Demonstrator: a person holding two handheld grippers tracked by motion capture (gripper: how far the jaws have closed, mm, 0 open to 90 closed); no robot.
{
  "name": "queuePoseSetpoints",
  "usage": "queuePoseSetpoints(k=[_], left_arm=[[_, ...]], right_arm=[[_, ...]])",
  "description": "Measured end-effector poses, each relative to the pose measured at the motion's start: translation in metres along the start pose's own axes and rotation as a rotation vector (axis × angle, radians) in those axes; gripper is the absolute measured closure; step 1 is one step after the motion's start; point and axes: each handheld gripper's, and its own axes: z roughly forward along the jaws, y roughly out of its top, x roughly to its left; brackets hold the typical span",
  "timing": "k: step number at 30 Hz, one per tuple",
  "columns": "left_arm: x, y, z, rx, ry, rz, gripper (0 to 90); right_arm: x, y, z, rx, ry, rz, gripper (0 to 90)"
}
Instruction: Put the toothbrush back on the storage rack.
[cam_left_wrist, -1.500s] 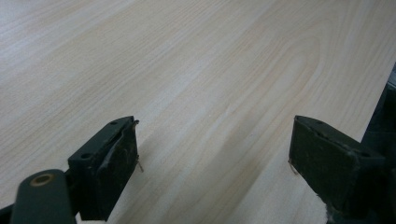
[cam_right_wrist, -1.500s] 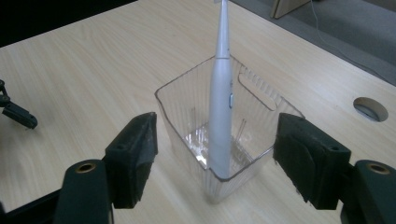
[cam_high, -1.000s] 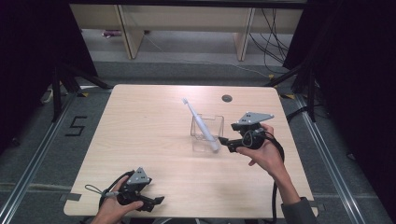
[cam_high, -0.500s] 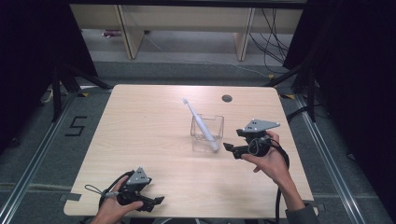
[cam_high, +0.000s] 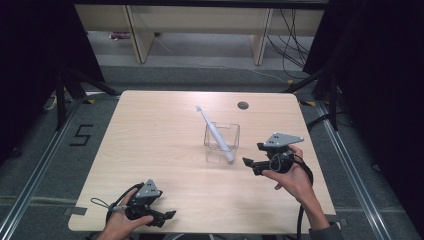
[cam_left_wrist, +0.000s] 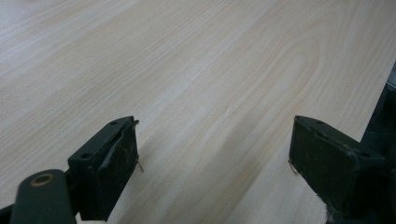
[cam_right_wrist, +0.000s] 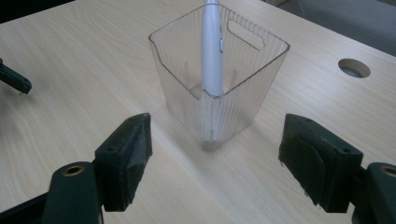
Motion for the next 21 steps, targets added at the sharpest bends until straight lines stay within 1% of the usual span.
queuePoseSetpoints(k=[1,2,3,4,5,6,7,8,9,11,12,13,14,15,16,17,18,19,20,21], left_arm=[[0.0,0.0,0.0,0.002,0.001,-0.001,14.9],[0.0,0.0,0.0,0.002,0.001,0.0,14.9],[0.0,0.0,0.0,0.001,0.001,-0.001,14.9],[0.0,0.0,0.0,0.001,0.0,0.0,14.9],[0.0,0.0,0.0,0.0,-0.001,0.0,14.9],[0.0,0.0,0.0,0.0,0.0,0.001,14.9],[0.0,0.0,0.0,0.002,0.001,0.0,14.9],[0.0,0.0,0.0,0.001,0.001,-0.001,14.9],[0.0,0.0,0.0,0.001,0.001,0.0,14.9],[0.0,0.0,0.0,0.0,0.0,0.0,14.9],[0.0,0.0,0.0,0.0,0.0,0.0,14.9],[0.0,0.0,0.0,0.002,0.001,0.0,14.9],[0.0,0.0,0.0,0.002,0.001,-0.001,14.9],[0.0,0.0,0.0,0.001,0.001,-0.001,14.9],[0.0,0.0,0.0,0.002,0.001,-0.001,14.9],[0.0,0.0,0.0,0.001,0.0,-0.001,14.9],[0.001,0.0,0.0,0.011,0.01,0.009,14.9],[0.001,0.0,0.0,0.013,0.01,0.011,14.9],[0.001,0.0,0.0,0.013,0.009,0.011,14.9],[0.001,0.0,0.0,0.013,0.009,0.011,14.9]], right_arm=[[0.001,-0.001,-0.001,0.005,0.0,0.012,25.3],[0.001,-0.002,-0.001,0.008,0.006,-0.004,25.2],[0.002,-0.002,-0.001,0.001,-0.006,0.003,25.1],[0.002,-0.003,-0.001,0.009,0.007,0.0,25.1],[0.004,-0.004,-0.001,0.012,0.015,0.015,25.1],[0.003,-0.005,-0.001,0.0,0.0,-0.008,25.0],[0.004,-0.006,-0.002,0.018,0.02,-0.001,24.9],[0.005,-0.007,-0.002,0.007,0.0,0.0,24.9],[0.005,-0.008,-0.003,0.02,0.012,0.004,24.6],[0.005,-0.009,-0.002,0.016,0.018,0.0,24.5],[0.006,-0.01,-0.003,0.007,-0.002,-0.007,24.5],[0.006,-0.011,-0.003,0.02,0.017,0.004,24.5],[0.007,-0.011,-0.003,0.021,0.02,0.009,24.4],[0.007,-0.012,-0.004,0.013,0.003,0.001,24.4],[0.007,-0.013,-0.004,0.016,0.014,0.007,24.2],[0.008,-0.014,-0.004,0.018,0.006,0.004,24.2],[0.008,-0.014,-0.004,0.018,0.006,0.004,24.2],[0.008,-0.015,-0.004,0.019,0.019,0.004,24.2],[0.008,-0.016,-0.004,0.01,0.0,0.001,24.2],[0.009,-0.017,-0.004,0.015,0.006,0.007,24.2]])
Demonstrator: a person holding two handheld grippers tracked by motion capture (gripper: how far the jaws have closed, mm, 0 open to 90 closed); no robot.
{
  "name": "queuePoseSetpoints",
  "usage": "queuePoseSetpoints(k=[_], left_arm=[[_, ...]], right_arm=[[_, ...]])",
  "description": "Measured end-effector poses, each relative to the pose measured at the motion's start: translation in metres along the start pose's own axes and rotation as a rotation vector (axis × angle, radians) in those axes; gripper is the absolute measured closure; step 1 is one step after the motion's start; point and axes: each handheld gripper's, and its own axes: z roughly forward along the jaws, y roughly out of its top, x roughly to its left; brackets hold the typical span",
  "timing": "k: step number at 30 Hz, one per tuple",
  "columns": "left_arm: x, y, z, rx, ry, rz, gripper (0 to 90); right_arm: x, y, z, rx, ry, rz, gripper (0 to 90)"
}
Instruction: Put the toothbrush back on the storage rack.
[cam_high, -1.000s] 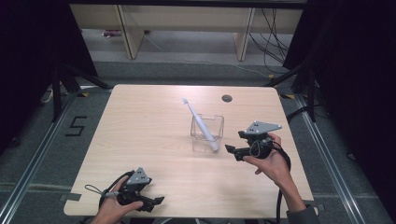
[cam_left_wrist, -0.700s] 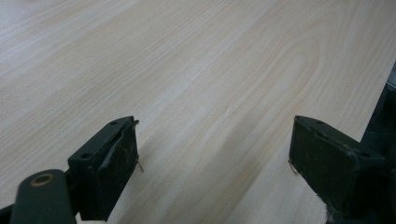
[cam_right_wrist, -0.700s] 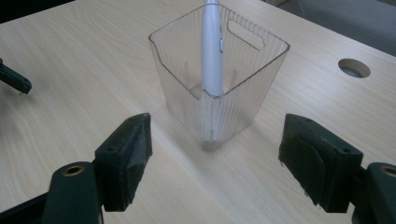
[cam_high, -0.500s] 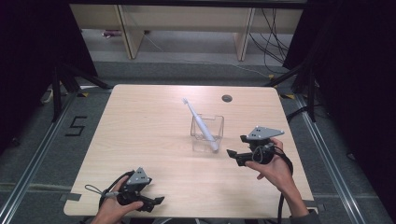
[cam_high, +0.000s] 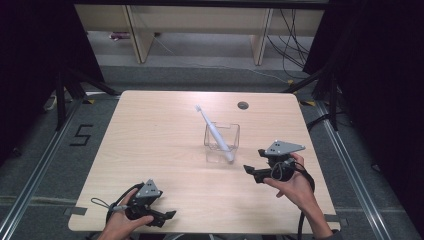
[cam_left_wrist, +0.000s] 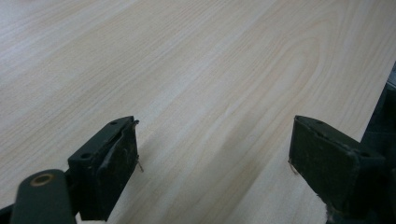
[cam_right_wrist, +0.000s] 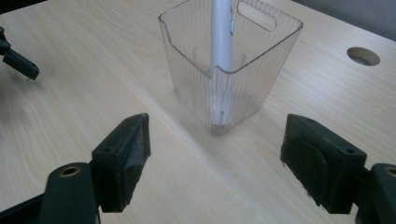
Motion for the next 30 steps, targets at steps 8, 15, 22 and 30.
queuePoseSetpoints(k=[8,15,22,30], left_arm=[[0.0,0.0,0.0,0.001,-0.001,0.002,14.9],[0.0,0.0,0.0,0.0,-0.002,0.001,14.9],[0.0,0.0,0.001,0.0,-0.01,-0.002,14.9],[0.0,0.0,0.0,0.001,-0.002,0.001,14.9]], right_arm=[[0.0,-0.007,0.0,0.013,0.019,0.008,23.8],[-0.001,-0.018,0.001,0.03,0.018,0.023,23.7],[-0.002,-0.031,0.0,0.045,0.026,0.043,23.7],[-0.001,-0.038,0.0,0.047,0.023,0.041,23.7]])
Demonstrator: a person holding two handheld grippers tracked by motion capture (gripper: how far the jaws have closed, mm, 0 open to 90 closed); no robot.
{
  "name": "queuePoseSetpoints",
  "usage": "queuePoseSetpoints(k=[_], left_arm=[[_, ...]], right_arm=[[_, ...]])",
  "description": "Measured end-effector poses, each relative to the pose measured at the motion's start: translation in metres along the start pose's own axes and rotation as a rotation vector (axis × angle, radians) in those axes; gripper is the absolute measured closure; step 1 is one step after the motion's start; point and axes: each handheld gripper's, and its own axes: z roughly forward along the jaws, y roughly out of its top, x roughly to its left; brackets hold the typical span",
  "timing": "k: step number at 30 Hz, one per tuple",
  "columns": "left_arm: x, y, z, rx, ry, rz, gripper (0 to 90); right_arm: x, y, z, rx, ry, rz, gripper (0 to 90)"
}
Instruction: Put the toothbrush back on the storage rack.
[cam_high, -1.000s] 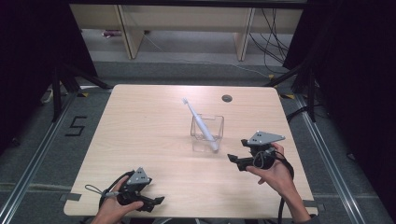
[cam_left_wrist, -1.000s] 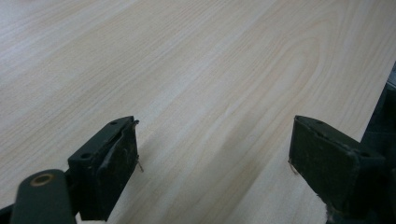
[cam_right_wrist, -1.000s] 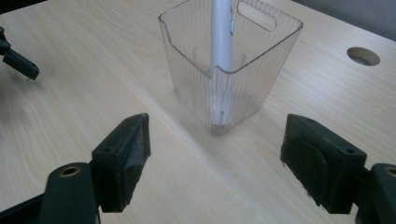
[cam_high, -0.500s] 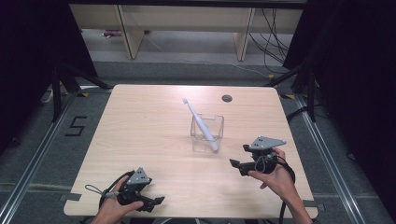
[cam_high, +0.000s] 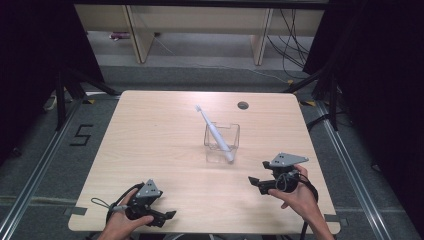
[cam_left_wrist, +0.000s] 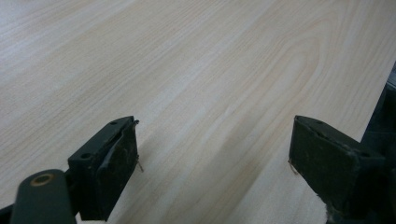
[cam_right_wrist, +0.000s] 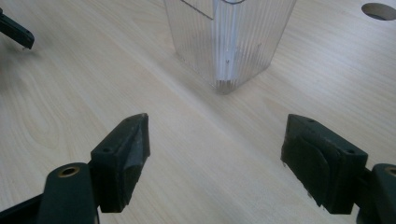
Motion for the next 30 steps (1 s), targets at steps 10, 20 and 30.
queuePoseSetpoints(k=[10,20,30], left_arm=[[0.0,0.0,0.0,0.003,0.003,0.001,14.9],[0.0,0.0,0.0,-0.002,0.003,0.002,14.9],[0.0,0.0,0.0,0.002,-0.007,0.003,14.9]], right_arm=[[0.004,-0.006,0.002,0.002,0.005,-0.002,23.6],[0.005,-0.013,0.001,0.015,0.023,0.009,23.5],[0.008,-0.025,-0.003,0.021,0.018,0.029,23.5]])
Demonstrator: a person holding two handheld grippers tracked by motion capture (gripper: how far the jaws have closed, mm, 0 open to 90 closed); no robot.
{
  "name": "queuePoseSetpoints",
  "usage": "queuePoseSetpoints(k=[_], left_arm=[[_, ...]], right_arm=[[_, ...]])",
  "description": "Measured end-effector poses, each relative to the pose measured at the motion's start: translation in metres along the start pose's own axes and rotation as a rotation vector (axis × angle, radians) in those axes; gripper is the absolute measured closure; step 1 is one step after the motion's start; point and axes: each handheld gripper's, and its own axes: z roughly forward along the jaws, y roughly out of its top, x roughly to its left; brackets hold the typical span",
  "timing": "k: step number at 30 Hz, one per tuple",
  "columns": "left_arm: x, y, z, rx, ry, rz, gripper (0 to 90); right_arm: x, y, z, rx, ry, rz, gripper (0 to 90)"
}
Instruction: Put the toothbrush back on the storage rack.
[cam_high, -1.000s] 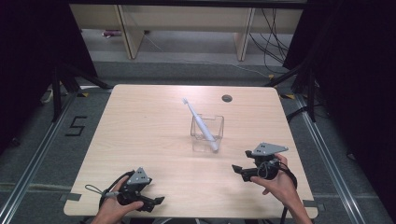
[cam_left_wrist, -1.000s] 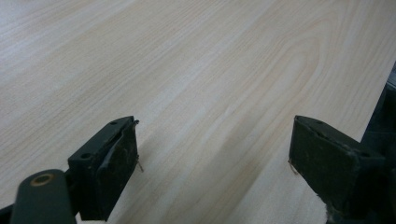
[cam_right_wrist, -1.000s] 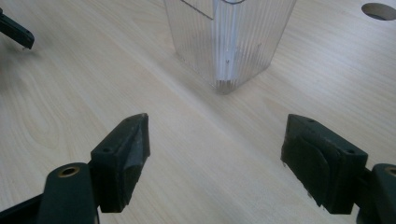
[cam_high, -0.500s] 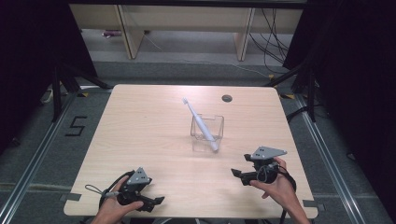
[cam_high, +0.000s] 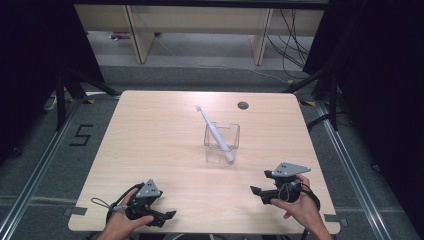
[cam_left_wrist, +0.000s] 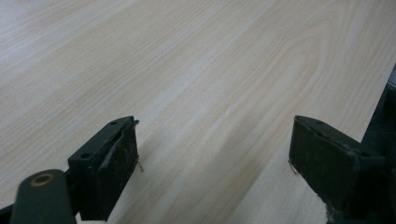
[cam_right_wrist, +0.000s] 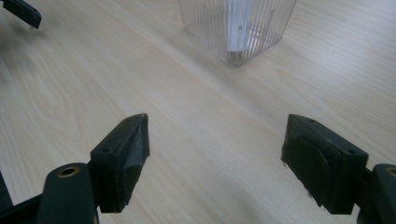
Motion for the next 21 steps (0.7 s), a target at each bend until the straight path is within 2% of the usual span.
queuePoseSetpoints(k=[4,5,6,8,10,12,14,16,17,19,21], left_arm=[[0.0,0.0,0.0,-0.002,0.006,-0.002,14.9],[0.0,0.0,0.0,-0.001,0.006,-0.001,14.9],[0.0,0.0,0.0,-0.001,0.006,-0.001,14.9],[0.0,0.0,0.0,-0.002,0.006,-0.003,14.9],[0.0,0.0,0.001,-0.004,0.01,-0.003,14.9],[0.0,0.0,0.0,-0.001,0.005,-0.001,14.9],[0.0,0.0,0.0,0.0,0.005,0.002,14.9],[0.001,0.0,0.0,0.006,0.01,0.002,14.9],[0.001,0.0,0.0,0.005,0.011,0.002,14.9],[0.0,0.0,0.0,0.001,0.009,-0.002,14.9],[0.0,0.0,0.0,0.007,0.011,0.003,14.9]], right_arm=[[0.002,-0.003,0.0,-0.003,-0.006,0.007,23.5],[0.001,-0.004,-0.001,-0.001,-0.016,-0.019,23.5],[0.002,-0.005,0.0,0.008,0.003,-0.004,23.5],[0.002,-0.006,0.0,0.0,-0.008,-0.018,23.5],[0.005,-0.007,0.0,0.006,0.003,0.013,23.4],[0.005,-0.008,0.0,-0.007,0.001,-0.013,23.4],[0.008,-0.01,-0.002,0.007,0.003,0.007,23.3],[0.007,-0.012,-0.002,0.005,0.007,-0.017,23.2],[0.009,-0.014,-0.002,0.004,0.003,0.004,23.2],[0.009,-0.016,-0.005,0.004,0.005,-0.01,23.2],[0.01,-0.019,-0.006,0.002,0.001,-0.002,23.2]])
